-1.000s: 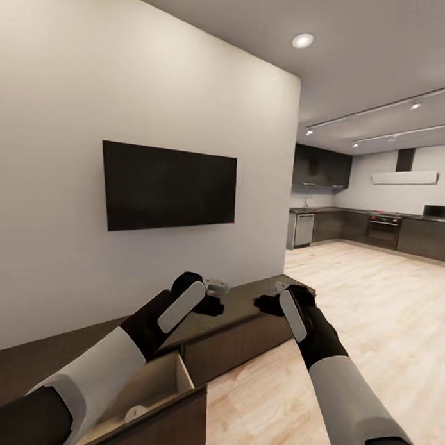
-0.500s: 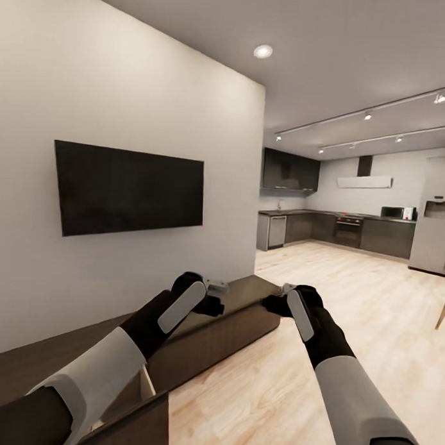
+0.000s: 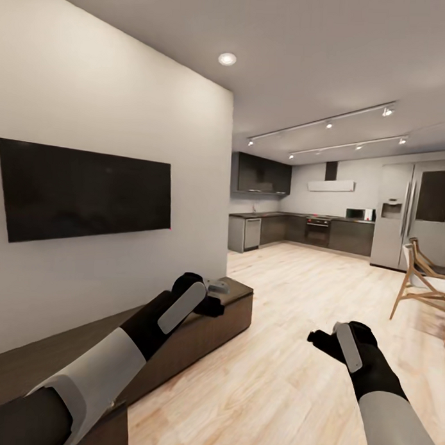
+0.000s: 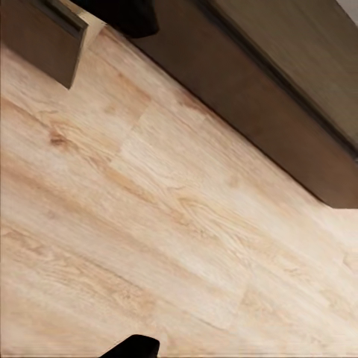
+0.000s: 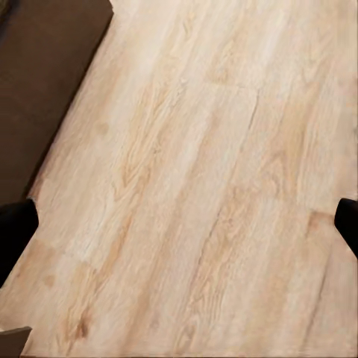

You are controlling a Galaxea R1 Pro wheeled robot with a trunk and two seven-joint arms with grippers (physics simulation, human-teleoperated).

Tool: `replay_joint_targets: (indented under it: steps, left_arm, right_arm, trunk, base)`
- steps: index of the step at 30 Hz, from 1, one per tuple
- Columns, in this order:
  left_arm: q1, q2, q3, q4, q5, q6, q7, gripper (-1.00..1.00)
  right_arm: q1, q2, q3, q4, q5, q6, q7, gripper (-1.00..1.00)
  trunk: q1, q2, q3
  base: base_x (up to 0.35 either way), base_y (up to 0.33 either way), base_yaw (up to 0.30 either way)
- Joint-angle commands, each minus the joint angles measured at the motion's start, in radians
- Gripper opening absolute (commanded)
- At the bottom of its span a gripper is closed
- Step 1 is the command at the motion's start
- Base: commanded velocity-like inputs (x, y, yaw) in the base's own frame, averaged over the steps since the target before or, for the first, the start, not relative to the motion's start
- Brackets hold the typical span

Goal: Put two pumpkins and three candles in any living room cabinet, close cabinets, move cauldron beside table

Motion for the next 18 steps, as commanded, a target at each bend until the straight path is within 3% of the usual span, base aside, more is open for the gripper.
replay_joint_targets:
  steps: [1, 6, 11, 15, 18]
  left_arm:
    - [-0.001, -0.001, -0.002, 0.000, 0.010, 0.001, 0.010, 1.00]
    - [0.001, -0.003, -0.033, 0.006, 0.010, -0.018, 0.009, 1.00]
    - [0.005, -0.005, -0.091, 0.010, 0.010, -0.050, 0.007, 1.00]
    - [0.005, -0.008, -0.110, 0.012, 0.010, -0.064, 0.004, 1.00]
    - [0.005, -0.009, -0.116, 0.014, 0.010, -0.074, 0.002, 1.00]
  right_arm:
    - [0.015, -0.006, -0.006, 0.000, -0.014, -0.001, -0.008, 1.00]
    - [0.130, -0.022, -0.022, 0.000, -0.009, -0.100, -0.012, 1.00]
    - [0.235, -0.025, -0.026, 0.003, -0.011, -0.291, -0.013, 1.00]
    - [0.274, -0.024, -0.027, 0.020, -0.013, -0.407, -0.011, 1.00]
    - [0.287, -0.026, -0.028, 0.035, -0.013, -0.449, -0.007, 1.00]
  trunk:
    - [0.000, -0.001, 0.000]
    - [0.000, -0.001, 0.007]
    - [0.000, -0.001, 0.014]
    - [0.000, -0.001, 0.019]
    - [0.000, -0.001, 0.023]
  base:
    - [0.000, -0.231, -0.199]
    - [0.000, -0.249, -0.194]
    - [0.000, -0.270, -0.190]
    - [0.000, -0.274, -0.189]
    - [0.000, -0.277, -0.189]
